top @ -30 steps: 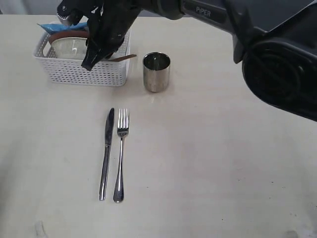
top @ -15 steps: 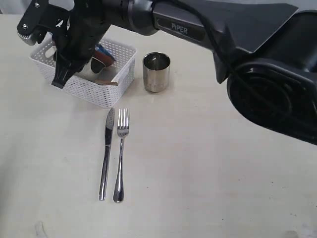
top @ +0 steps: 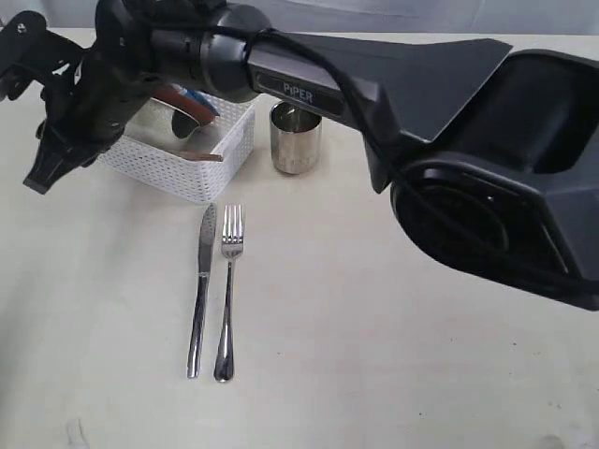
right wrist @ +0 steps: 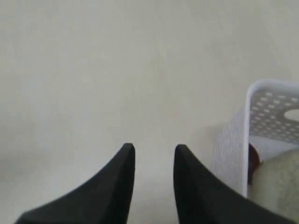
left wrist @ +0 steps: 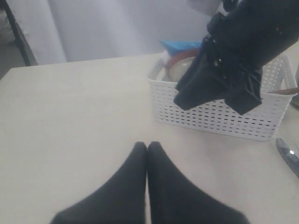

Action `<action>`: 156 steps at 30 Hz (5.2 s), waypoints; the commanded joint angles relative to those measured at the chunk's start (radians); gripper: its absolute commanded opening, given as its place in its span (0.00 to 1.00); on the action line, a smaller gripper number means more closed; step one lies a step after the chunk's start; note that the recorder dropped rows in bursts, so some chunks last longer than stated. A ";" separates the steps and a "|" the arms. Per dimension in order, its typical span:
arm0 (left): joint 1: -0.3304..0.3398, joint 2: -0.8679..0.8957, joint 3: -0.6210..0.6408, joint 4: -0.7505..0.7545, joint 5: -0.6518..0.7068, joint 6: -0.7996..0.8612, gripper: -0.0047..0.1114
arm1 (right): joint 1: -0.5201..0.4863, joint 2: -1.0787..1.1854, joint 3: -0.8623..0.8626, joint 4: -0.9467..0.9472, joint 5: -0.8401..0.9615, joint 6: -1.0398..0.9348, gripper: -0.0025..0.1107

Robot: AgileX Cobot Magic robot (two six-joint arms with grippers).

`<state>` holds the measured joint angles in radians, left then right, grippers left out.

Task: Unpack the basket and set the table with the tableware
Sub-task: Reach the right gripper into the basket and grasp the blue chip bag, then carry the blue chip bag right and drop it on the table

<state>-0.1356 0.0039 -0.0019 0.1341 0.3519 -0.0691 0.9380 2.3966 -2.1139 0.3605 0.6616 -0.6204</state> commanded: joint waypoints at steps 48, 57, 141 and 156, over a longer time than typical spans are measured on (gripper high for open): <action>-0.003 -0.004 0.002 0.000 -0.009 0.001 0.04 | -0.018 0.146 -0.316 0.102 0.155 0.841 0.16; -0.003 -0.004 0.002 0.000 -0.009 0.001 0.04 | -0.022 0.102 -0.316 0.054 0.185 0.796 0.47; -0.003 -0.004 0.002 0.000 -0.009 0.001 0.04 | -0.081 -0.201 -0.316 -0.755 0.560 0.607 0.02; -0.003 -0.004 0.002 0.000 -0.009 0.001 0.04 | -0.299 -0.112 -0.310 -0.819 0.560 0.681 0.02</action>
<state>-0.1356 0.0039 -0.0019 0.1341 0.3519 -0.0691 0.7013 2.3155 -2.4215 -0.3930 1.2160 0.0346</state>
